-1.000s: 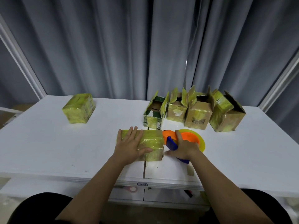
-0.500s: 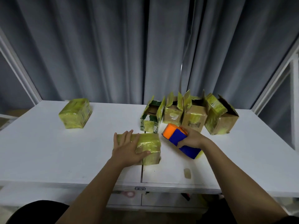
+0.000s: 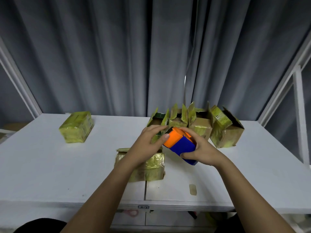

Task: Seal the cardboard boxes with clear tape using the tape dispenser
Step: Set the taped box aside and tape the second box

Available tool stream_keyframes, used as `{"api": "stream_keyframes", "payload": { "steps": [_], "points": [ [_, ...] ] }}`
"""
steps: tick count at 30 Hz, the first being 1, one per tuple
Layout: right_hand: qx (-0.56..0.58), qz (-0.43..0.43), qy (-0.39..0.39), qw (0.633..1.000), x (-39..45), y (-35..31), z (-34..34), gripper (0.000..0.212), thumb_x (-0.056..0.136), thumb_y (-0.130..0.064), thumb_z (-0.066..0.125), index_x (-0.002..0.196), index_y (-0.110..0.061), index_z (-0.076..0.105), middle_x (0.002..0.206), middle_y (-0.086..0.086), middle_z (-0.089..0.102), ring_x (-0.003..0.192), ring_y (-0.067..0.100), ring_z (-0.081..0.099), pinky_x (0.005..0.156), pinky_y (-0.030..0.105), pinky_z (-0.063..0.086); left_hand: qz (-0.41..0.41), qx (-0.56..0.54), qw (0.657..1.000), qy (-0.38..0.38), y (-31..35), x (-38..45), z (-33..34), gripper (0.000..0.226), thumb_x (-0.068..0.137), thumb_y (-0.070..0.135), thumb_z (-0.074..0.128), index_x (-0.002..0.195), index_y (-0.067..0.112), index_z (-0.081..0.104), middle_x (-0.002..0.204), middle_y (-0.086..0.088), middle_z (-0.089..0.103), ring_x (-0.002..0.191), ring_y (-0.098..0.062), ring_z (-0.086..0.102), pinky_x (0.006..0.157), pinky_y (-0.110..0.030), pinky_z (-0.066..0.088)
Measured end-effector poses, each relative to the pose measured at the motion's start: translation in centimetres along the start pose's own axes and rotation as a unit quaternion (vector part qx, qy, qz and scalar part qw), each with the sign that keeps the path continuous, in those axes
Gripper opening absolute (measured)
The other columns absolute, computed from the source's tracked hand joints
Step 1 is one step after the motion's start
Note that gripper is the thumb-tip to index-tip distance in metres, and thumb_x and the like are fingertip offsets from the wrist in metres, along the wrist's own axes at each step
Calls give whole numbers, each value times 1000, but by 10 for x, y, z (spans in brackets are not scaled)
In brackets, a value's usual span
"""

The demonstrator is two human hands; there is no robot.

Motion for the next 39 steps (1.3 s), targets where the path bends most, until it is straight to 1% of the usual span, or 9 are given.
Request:
{"api": "stream_keyframes", "payload": {
  "steps": [5, 8, 13, 16, 19, 23, 25, 31, 39],
  "points": [
    [6, -28, 24, 999, -2, -7, 5, 84, 71, -9, 82, 135, -42, 38, 122, -12, 53, 102, 9, 61, 77, 32, 59, 20, -62, 996, 65, 4, 2, -9, 14, 94, 26, 56, 104, 28, 67, 104, 10, 64, 95, 1, 58, 78, -11, 47],
    [6, -33, 16, 999, -1, -10, 8, 83, 71, -9, 81, 134, -43, 39, 121, -13, 54, 102, 9, 61, 74, 30, 58, 22, -46, 994, 95, 10, 4, -17, 13, 94, 22, 57, 88, 30, 65, 88, 14, 67, 83, 0, 61, 71, -13, 49],
    [-1, -17, 2, 1000, 6, -13, 8, 80, 72, -10, 80, 133, -43, 41, 114, -10, 58, 95, 11, 64, 70, 25, 56, -1, 35, 995, 89, 10, 15, -18, 18, 98, 29, 46, 92, 21, 61, 91, 5, 65, 85, -11, 61, 75, -34, 53],
    [3, 0, -2, 1000, 10, -19, 3, 74, 72, -10, 78, 131, -42, 45, 107, -9, 62, 88, 12, 66, 71, 25, 56, -64, -60, 995, 44, 2, 23, -18, 28, 96, 41, 49, 96, 18, 63, 95, 3, 65, 89, -12, 62, 82, -31, 51],
    [-56, 6, -18, 998, 15, -31, 0, 70, 75, -16, 76, 132, -42, 45, 110, -11, 60, 90, 14, 64, 73, 25, 55, -94, -90, 991, 40, -7, 29, -23, 19, 89, 38, 63, 87, 19, 65, 85, 5, 64, 81, -12, 61, 79, -29, 51],
    [-207, 9, -40, 977, 22, -49, 3, 79, 67, -48, 82, 132, -41, 39, 114, -13, 54, 95, 13, 58, 79, 27, 51, -116, -64, 990, 37, -16, 31, -28, 19, 91, 35, 61, 80, 19, 64, 84, -2, 65, 84, -22, 64, 81, -43, 55],
    [-301, 3, -41, 953, 27, -53, 4, 90, 58, -61, 80, 133, -41, 35, 116, -12, 51, 96, 15, 56, 81, 34, 51, -131, -89, 987, 27, -18, 29, -29, 24, 94, 35, 55, 78, 18, 62, 79, -2, 64, 78, -19, 64, 80, -40, 55],
    [-445, -34, 16, 895, 35, -65, 6, 82, 69, -51, 75, 134, -34, 27, 114, -1, 55, 89, 20, 57, 70, 32, 50, -181, -185, 965, 45, -30, 21, -33, 13, 94, 17, 58, 96, 6, 64, 81, -4, 66, 72, -9, 63, 63, -15, 53],
    [-505, -13, -48, 862, 41, -86, 21, 65, 69, -48, 78, 117, -26, 40, 100, -6, 49, 85, 17, 51, 67, 28, 42, -204, -130, 965, 103, -39, 12, -47, 13, 93, 8, 56, 84, 10, 65, 78, -3, 66, 72, -14, 64, 57, -18, 49]
  ]
}}
Point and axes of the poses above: each hand's wrist, its own x-axis towards the middle knuckle, its own z-axis out of the palm, y = z × x, the point moved 6 cm from there along x, towards the middle knuckle
